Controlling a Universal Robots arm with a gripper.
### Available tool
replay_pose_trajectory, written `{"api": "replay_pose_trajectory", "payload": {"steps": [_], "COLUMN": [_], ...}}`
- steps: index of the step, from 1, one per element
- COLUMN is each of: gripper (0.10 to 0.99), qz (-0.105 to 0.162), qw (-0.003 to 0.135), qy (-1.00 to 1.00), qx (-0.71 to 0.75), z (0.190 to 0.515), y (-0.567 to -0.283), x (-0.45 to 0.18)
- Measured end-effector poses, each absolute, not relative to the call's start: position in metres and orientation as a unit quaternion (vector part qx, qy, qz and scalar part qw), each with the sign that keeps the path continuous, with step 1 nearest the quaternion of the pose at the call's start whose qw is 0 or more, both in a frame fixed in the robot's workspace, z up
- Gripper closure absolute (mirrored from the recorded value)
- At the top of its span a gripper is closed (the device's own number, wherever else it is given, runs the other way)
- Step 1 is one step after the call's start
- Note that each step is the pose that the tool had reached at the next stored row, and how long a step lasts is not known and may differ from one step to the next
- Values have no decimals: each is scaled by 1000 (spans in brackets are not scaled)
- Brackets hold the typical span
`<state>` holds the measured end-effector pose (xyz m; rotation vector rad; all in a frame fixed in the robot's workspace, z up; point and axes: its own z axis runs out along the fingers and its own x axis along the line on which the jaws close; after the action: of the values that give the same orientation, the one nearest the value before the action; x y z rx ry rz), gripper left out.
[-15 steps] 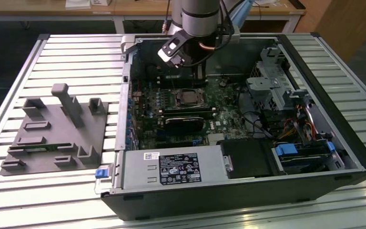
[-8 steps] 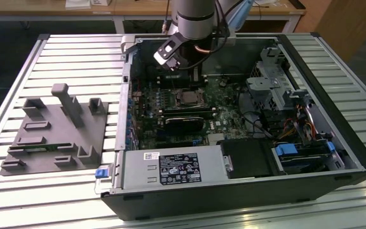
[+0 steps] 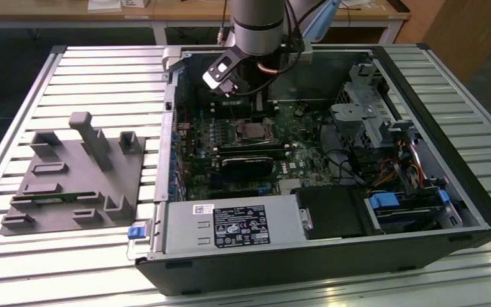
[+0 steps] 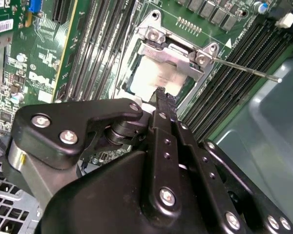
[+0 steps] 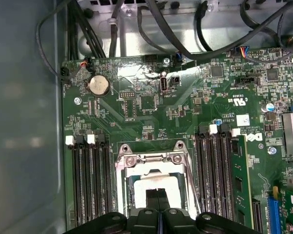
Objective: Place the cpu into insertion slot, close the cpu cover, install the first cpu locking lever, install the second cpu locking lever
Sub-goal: 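Close the cpu cover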
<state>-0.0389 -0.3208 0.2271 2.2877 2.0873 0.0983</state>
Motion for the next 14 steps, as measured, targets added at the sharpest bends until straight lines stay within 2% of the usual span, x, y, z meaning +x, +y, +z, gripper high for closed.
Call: {"api": "replay_pose_trajectory", "payload": {"steps": [14], "gripper": [980], "qz": [34], "qw": [19], "qy": [740], "qx": [671], "z": [227], "y": [-321], "x": [-39]}}
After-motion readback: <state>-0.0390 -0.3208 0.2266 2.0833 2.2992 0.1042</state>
